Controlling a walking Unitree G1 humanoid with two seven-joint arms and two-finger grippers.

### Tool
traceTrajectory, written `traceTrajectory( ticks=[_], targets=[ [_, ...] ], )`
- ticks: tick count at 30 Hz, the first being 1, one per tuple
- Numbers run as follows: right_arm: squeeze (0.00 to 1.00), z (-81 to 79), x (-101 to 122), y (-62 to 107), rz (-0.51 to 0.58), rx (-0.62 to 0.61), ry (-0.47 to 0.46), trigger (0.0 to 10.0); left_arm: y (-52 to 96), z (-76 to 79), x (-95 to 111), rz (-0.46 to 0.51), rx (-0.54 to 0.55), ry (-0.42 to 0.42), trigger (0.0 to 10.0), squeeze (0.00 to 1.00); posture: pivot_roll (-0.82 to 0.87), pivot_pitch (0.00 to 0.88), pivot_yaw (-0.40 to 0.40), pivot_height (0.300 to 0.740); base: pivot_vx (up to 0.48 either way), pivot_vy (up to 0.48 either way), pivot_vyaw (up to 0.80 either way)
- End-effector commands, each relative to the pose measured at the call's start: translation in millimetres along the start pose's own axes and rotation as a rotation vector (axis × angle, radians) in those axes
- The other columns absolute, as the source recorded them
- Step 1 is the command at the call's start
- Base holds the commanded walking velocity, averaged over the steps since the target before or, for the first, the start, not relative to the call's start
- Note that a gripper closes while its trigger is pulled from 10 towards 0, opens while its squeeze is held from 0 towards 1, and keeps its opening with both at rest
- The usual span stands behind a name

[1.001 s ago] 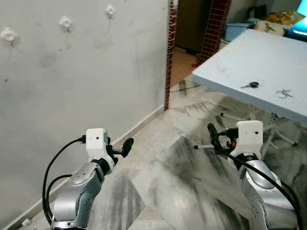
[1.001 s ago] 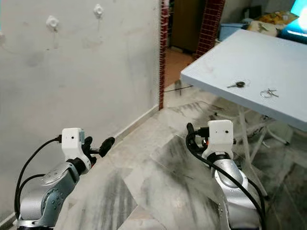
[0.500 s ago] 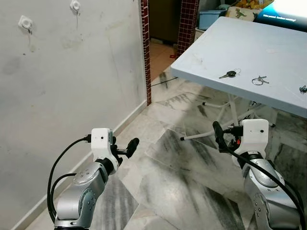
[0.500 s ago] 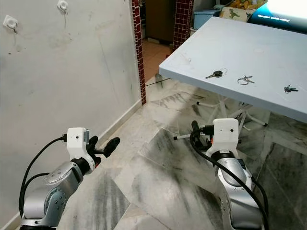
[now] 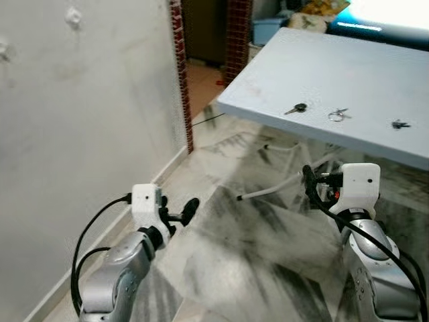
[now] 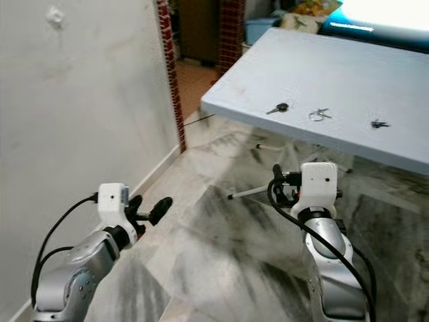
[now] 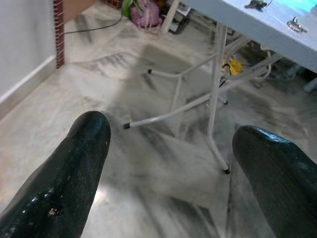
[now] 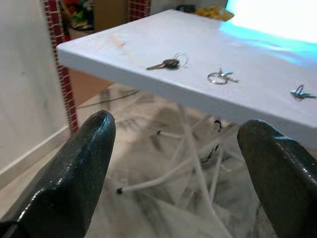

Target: Hang keys on a hook

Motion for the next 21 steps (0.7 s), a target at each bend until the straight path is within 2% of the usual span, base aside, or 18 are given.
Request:
traceTrajectory(
  ticks=[1,7,12,21],
  targets=[
    [0.0,2.1,1.2,-1.6,0.003,-0.014,0.007,10.0,0.3,0.1,4.2,0.01,0.001,-0.01,10.0,0.0,-0.1,0.071,0.039,0.74,0.285,0.0,-0.79],
    [0.0,-3.2,-0.5,-0.1,-0.016,0.015,-0.015,10.0,0.4,1.7,2.8,0.006,-0.003,-0.011,10.0,0.0,-0.1,0.067,0.04,0.74,0.286,0.0,-0.78],
    [0.0,-3.8,-0.4,-0.2,-0.014,0.019,-0.021,10.0,0.7,2.2,1.9,0.003,-0.006,-0.011,10.0,0.0,-0.1,0.067,0.04,0.74,0.287,0.0,-0.52],
    [0.0,-5.7,2.5,-1.2,-0.006,0.033,-0.017,10.0,0.2,2.8,3.1,0.005,-0.009,-0.012,10.0,0.0,-0.09,0.061,0.038,0.74,0.285,0.0,0.0]
  ],
)
Point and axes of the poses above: a point about 5 cm out from each wrist's last joint towards the gripper, its own y axis pointing back from the gripper into the wrist, its own x axis along the axis of the wrist's last joint, z = x × y, the point moved 4 cm from there along -y, pointing out of the wrist towards the gripper, and after that the axes turned 1 degree about y, right-handed, at the moved point
